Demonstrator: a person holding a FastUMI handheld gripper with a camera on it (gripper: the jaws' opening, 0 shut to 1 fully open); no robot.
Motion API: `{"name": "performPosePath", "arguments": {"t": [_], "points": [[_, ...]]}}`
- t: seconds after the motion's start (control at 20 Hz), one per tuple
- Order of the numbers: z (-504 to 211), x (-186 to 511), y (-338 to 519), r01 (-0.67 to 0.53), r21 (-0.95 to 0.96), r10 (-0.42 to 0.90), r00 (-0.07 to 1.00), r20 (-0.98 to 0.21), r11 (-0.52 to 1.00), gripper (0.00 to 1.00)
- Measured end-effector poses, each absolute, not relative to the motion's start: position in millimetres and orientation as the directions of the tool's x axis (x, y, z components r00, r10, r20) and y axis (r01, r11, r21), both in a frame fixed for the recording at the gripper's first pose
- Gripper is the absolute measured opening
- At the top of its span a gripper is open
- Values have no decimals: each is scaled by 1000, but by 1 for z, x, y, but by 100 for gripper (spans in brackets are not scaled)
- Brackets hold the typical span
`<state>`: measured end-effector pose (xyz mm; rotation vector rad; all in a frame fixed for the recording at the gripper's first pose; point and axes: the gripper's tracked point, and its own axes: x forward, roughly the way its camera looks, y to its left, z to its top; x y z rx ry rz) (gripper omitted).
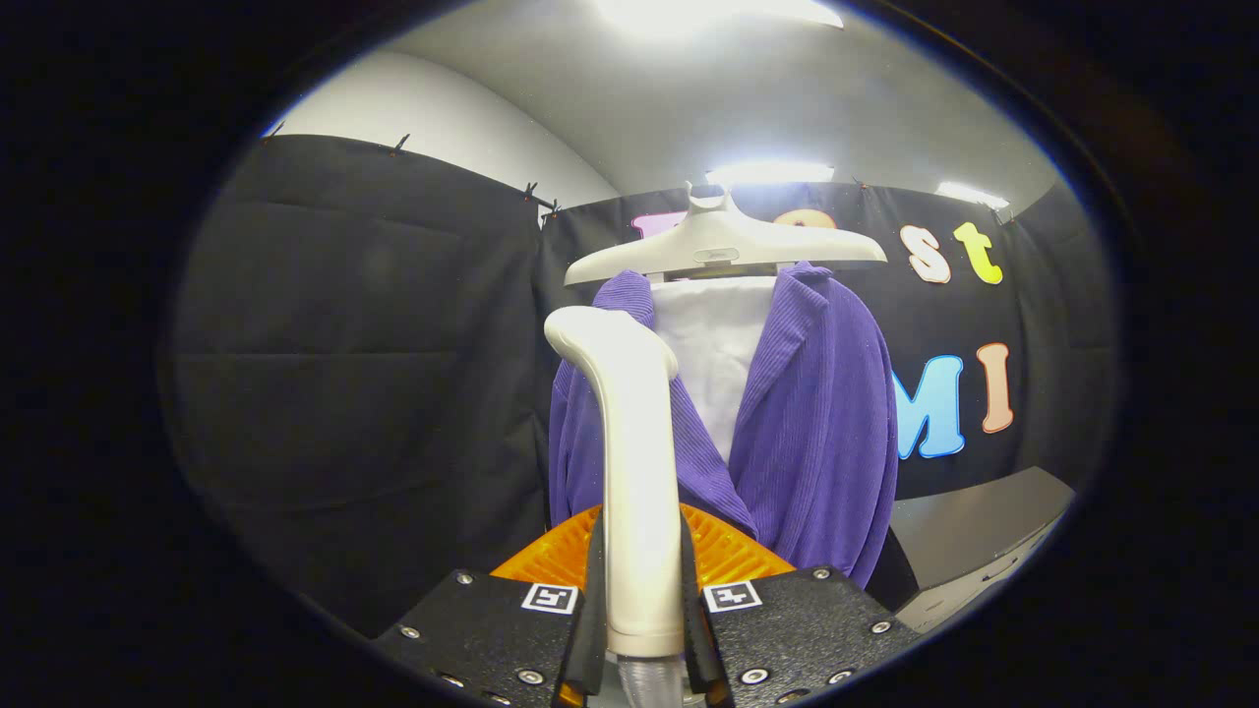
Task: Iron the clothes twice with a garment steamer, once on the left side and once on the right side.
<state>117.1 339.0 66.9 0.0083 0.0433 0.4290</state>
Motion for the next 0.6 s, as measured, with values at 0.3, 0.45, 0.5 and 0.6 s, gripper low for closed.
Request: {"name": "performPosePath", "arguments": {"t": [0.3, 0.45, 0.5, 0.6], "points": [[31, 126, 351, -395, -11, 393, 915, -96, 918, 32], [6, 117, 351, -398, -23, 392, 910, -134, 917, 32], [1, 115, 349, -399, -28, 391, 909, -144, 917, 32], [-9, 113, 346, -401, -23, 393, 906, -157, 916, 32]]}}
